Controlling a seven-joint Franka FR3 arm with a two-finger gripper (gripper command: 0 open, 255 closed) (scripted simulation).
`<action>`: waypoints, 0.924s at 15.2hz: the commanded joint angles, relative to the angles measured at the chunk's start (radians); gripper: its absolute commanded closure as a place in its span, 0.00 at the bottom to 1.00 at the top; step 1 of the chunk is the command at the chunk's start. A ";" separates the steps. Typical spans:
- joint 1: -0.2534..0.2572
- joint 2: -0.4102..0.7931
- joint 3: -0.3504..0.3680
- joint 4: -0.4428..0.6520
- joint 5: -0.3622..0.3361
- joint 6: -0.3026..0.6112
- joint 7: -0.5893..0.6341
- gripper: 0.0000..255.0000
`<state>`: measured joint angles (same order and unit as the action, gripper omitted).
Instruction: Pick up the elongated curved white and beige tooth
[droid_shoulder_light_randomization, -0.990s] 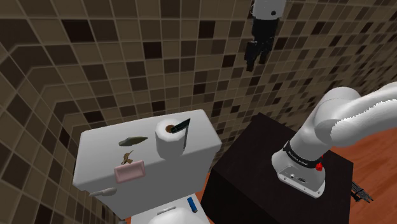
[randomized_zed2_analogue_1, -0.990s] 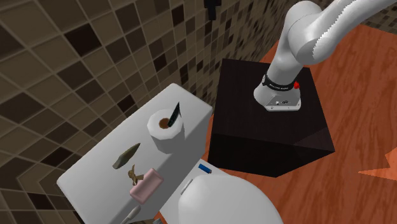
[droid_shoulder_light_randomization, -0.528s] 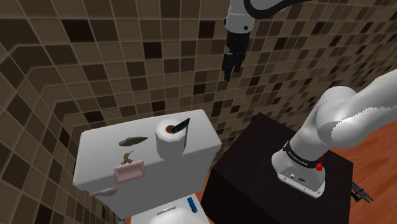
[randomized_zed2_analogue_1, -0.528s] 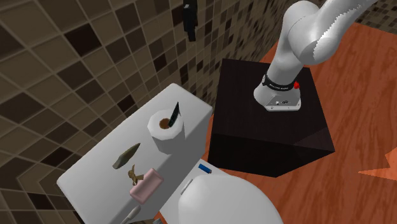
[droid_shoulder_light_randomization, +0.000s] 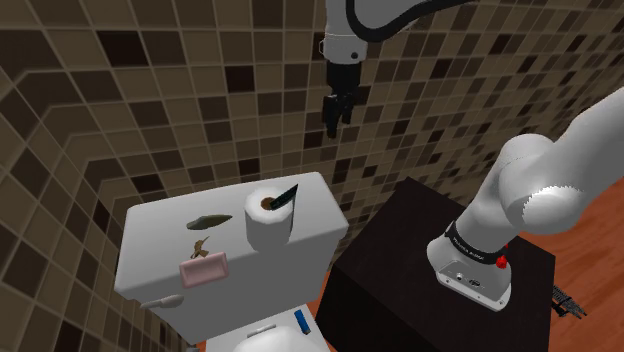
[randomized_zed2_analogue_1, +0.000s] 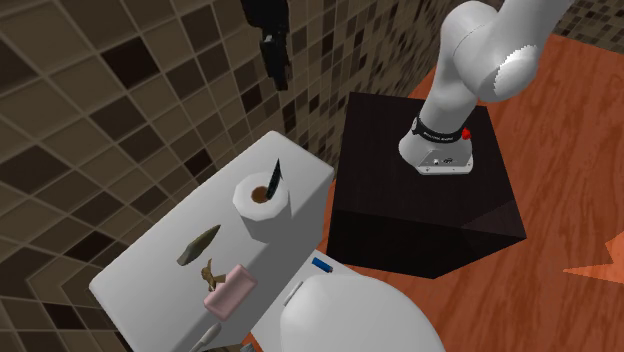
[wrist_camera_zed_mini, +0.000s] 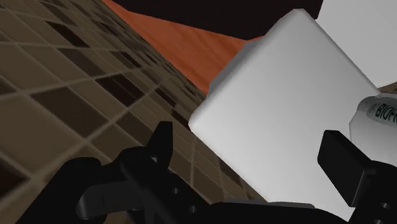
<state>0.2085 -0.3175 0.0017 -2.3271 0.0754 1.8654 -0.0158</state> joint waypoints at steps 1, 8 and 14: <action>0.042 0.130 0.008 0.032 0.015 0.159 -0.139 0.00; 0.151 0.334 0.007 0.161 0.056 0.262 -0.250 0.00; 0.181 0.497 0.073 0.291 0.078 0.321 -0.336 0.00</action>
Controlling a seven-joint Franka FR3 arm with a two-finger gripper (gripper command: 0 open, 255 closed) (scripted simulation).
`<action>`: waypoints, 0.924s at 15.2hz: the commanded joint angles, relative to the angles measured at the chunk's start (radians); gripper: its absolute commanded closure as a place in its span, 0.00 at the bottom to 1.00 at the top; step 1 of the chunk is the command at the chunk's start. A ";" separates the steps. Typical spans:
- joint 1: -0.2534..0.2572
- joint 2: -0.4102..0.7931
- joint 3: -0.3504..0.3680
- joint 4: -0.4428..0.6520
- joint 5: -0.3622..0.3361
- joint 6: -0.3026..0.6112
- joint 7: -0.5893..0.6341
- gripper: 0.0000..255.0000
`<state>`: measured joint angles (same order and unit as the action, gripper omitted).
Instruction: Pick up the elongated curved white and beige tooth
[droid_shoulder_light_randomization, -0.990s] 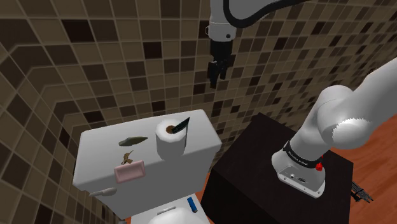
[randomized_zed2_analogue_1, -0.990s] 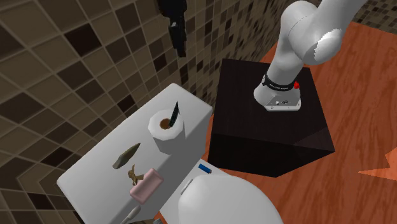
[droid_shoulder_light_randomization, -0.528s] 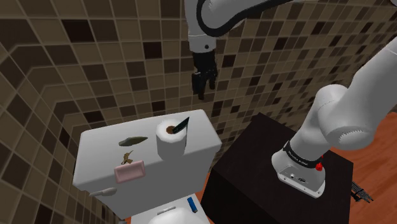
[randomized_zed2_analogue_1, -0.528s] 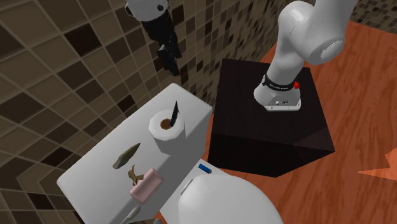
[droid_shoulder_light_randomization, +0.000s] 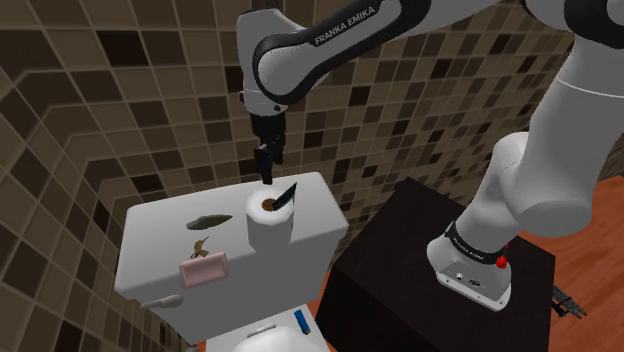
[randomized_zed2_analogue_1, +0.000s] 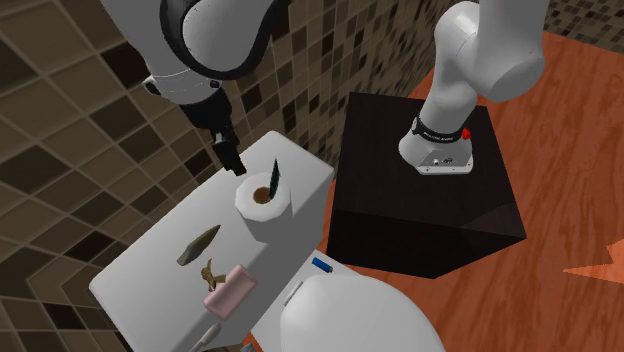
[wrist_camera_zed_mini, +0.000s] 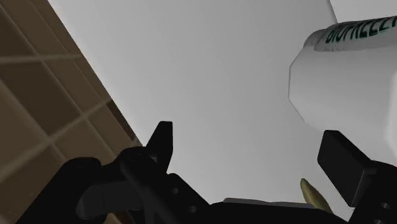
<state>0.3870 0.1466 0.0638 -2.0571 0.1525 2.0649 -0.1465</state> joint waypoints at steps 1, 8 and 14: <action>0.004 0.059 0.027 0.044 0.000 0.129 -0.217 0.00; 0.053 0.237 0.095 0.215 -0.011 0.166 -0.296 0.00; 0.086 0.338 0.123 0.300 -0.026 0.197 -0.334 0.00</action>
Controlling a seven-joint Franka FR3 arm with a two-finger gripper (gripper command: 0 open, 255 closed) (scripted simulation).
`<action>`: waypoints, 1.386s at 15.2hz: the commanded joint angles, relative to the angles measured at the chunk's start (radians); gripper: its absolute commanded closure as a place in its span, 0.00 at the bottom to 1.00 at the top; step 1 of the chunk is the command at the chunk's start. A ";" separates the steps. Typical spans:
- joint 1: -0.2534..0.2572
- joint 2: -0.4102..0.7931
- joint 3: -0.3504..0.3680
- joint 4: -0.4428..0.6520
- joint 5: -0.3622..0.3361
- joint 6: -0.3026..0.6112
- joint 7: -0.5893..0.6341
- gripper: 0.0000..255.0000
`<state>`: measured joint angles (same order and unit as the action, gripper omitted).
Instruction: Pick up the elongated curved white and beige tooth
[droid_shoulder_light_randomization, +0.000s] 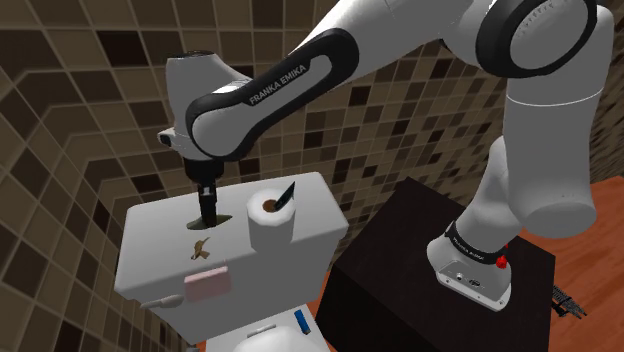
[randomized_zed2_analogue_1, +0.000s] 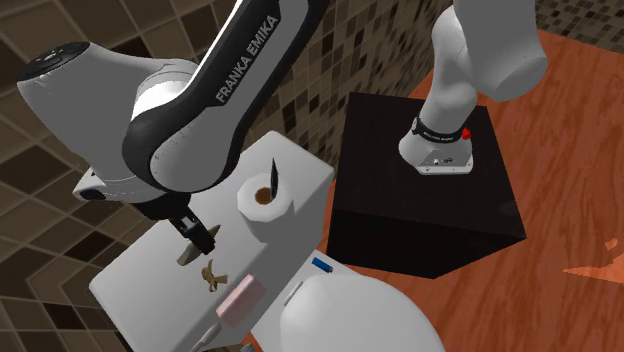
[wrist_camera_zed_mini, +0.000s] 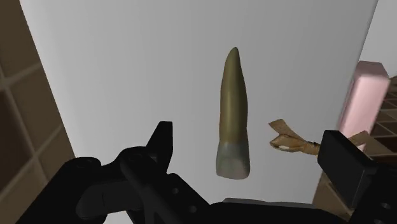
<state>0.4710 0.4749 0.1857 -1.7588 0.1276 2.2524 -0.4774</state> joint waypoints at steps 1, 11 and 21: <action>0.003 0.017 0.001 -0.001 -0.001 0.019 -0.004 0.00; 0.004 0.052 -0.001 -0.014 -0.002 0.067 -0.012 1.00; 0.003 0.022 0.001 -0.002 -0.001 0.025 -0.005 1.00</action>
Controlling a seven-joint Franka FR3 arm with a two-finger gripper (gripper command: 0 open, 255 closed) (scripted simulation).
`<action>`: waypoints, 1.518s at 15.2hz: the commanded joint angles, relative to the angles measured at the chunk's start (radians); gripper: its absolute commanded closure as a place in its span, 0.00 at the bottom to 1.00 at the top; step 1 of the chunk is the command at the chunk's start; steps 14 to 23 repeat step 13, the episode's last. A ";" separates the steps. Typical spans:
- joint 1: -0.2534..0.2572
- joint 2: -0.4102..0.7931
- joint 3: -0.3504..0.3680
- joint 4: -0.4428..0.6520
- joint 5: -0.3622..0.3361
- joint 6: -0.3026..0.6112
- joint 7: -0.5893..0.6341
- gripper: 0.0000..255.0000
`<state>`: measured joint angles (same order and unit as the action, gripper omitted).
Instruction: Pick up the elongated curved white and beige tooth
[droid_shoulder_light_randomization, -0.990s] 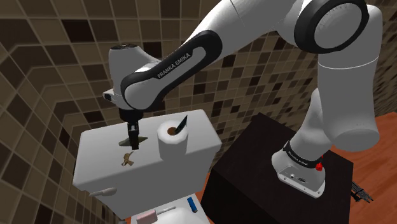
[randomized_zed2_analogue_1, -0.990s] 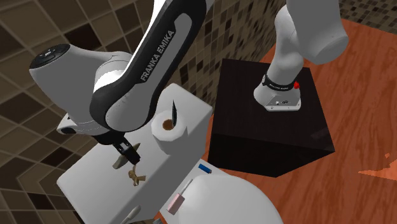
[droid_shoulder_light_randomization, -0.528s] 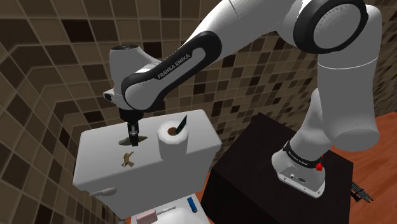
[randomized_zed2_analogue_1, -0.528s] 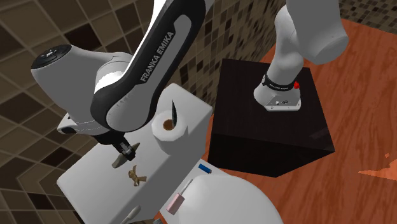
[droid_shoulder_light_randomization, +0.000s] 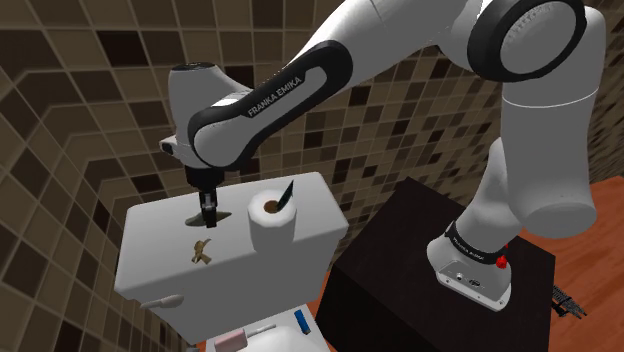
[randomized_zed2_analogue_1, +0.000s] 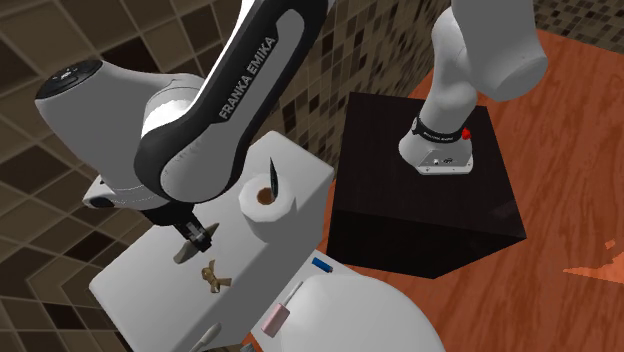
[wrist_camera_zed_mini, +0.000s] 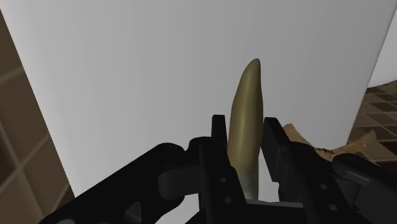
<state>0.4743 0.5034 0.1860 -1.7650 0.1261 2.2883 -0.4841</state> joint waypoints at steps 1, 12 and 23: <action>-0.001 -0.015 0.001 0.007 0.000 -0.021 0.003 1.00; -0.005 -0.083 0.004 0.047 0.003 -0.129 0.017 1.00; -0.005 -0.083 0.004 0.047 0.003 -0.129 0.017 1.00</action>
